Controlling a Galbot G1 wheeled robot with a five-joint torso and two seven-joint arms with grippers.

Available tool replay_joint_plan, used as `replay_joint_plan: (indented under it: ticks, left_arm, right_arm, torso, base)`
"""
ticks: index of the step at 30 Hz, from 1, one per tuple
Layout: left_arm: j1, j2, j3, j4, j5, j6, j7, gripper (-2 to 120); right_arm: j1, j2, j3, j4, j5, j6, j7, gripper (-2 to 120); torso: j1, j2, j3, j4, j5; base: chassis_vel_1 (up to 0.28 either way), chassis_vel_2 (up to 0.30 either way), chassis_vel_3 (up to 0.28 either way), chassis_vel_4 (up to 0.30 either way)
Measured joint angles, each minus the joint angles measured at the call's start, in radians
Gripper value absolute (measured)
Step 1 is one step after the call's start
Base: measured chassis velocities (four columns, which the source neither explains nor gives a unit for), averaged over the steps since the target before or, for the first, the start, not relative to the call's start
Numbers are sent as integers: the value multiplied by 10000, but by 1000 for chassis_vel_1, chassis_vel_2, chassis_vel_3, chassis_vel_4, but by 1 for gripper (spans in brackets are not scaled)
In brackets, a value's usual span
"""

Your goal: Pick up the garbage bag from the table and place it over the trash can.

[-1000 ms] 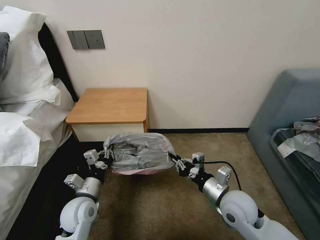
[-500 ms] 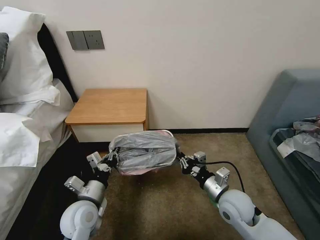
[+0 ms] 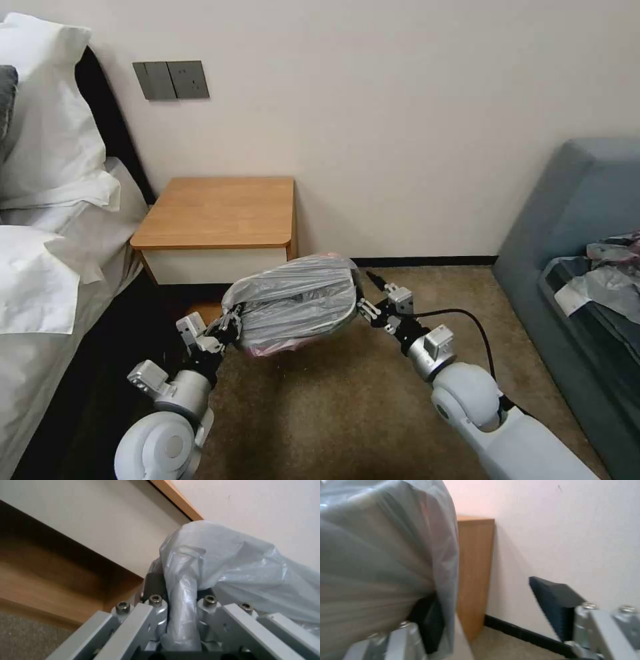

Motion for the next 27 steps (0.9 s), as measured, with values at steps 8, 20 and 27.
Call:
replay_joint_plan:
  ticks: [8, 20, 27]
  left_arm:
    - [51, 2, 41, -78, -359, 289, 289, 5]
    - [-82, 122, -80, -43, -503, 338, 535, 5]
    - [-11, 133, -68, -45, -519, 331, 862, 5]
  right_arm:
    - [290, 76, -162, -714, -1270, -145, 100, 96]
    - [130, 193, 23, 305, 4921, -1814, 293, 68]
    - [216, 411, 122, 664, 6998, -2430, 815, 43]
  torso:
    - [0, 0, 1, -1, 0]
    - [0, 0, 0, -1, 0]
    - [0, 0, 0, -1, 1]
  base:
    - [0, 0, 0, 0]
    - [0, 0, 0, 0]
    - [0, 0, 0, 0]
